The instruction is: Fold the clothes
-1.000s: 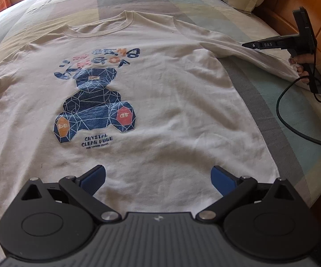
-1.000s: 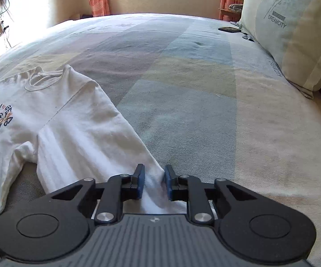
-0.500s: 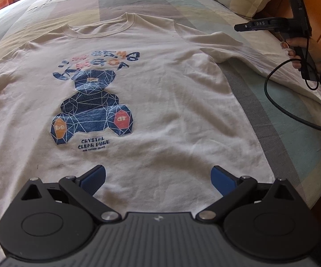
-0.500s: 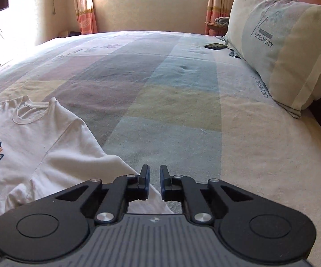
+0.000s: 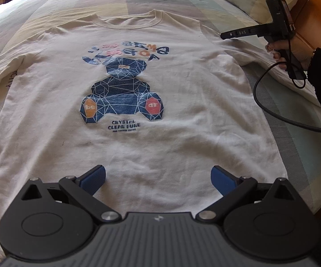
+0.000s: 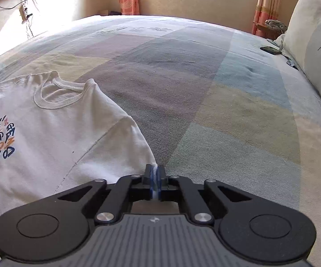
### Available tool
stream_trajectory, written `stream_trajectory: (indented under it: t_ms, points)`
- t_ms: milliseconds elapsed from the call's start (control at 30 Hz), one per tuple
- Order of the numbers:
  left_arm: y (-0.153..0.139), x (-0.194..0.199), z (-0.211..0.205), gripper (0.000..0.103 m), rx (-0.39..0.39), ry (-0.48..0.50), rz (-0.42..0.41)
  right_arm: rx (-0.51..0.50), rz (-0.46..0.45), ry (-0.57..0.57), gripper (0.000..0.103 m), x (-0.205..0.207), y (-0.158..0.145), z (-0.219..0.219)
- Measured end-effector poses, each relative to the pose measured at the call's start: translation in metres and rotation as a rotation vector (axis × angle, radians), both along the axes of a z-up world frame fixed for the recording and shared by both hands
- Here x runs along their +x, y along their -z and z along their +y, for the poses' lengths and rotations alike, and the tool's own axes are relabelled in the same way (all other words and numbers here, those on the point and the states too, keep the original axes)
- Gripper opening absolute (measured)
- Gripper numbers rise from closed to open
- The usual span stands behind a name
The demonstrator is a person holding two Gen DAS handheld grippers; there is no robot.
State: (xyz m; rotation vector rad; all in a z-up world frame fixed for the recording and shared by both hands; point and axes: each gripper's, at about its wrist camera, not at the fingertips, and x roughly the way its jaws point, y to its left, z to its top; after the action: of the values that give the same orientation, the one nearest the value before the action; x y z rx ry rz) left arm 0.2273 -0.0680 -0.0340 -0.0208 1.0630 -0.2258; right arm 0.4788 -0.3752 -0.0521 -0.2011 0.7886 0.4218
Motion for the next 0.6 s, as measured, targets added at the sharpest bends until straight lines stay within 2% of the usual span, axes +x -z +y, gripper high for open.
stream_trajectory:
  t_ms: [67, 167, 267, 367, 467, 533, 600]
  points:
    - [-0.002, 0.000, 0.002, 0.100, -0.002, -0.006, -0.009, -0.018, -0.012, 0.033, 0.003, 0.007, -0.002, 0.004]
    - [-0.006, -0.001, 0.009, 0.100, -0.001, -0.010, -0.026, 0.007, -0.019, 0.093, 0.005, 0.017, -0.010, 0.005]
    - [-0.010, 0.001, 0.018, 0.100, 0.011, -0.024, -0.044, 0.061, -0.037, 0.065, 0.010, 0.015, -0.028, 0.022]
    - [-0.014, 0.005, 0.034, 0.100, 0.037, -0.058, -0.071, 0.087, -0.027, 0.004, 0.010, 0.014, -0.039, 0.051]
    - [-0.017, 0.004, 0.055, 0.100, 0.045, -0.098, -0.090, 0.066, 0.025, -0.038, 0.010, 0.022, -0.028, 0.088]
    - [-0.018, 0.001, 0.070, 0.100, 0.039, -0.121, -0.097, 0.004, 0.050, -0.004, 0.010, 0.036, -0.010, 0.107]
    - [-0.016, -0.004, 0.086, 0.100, 0.031, -0.143, -0.094, -0.016, 0.023, 0.045, 0.010, 0.049, 0.000, 0.116]
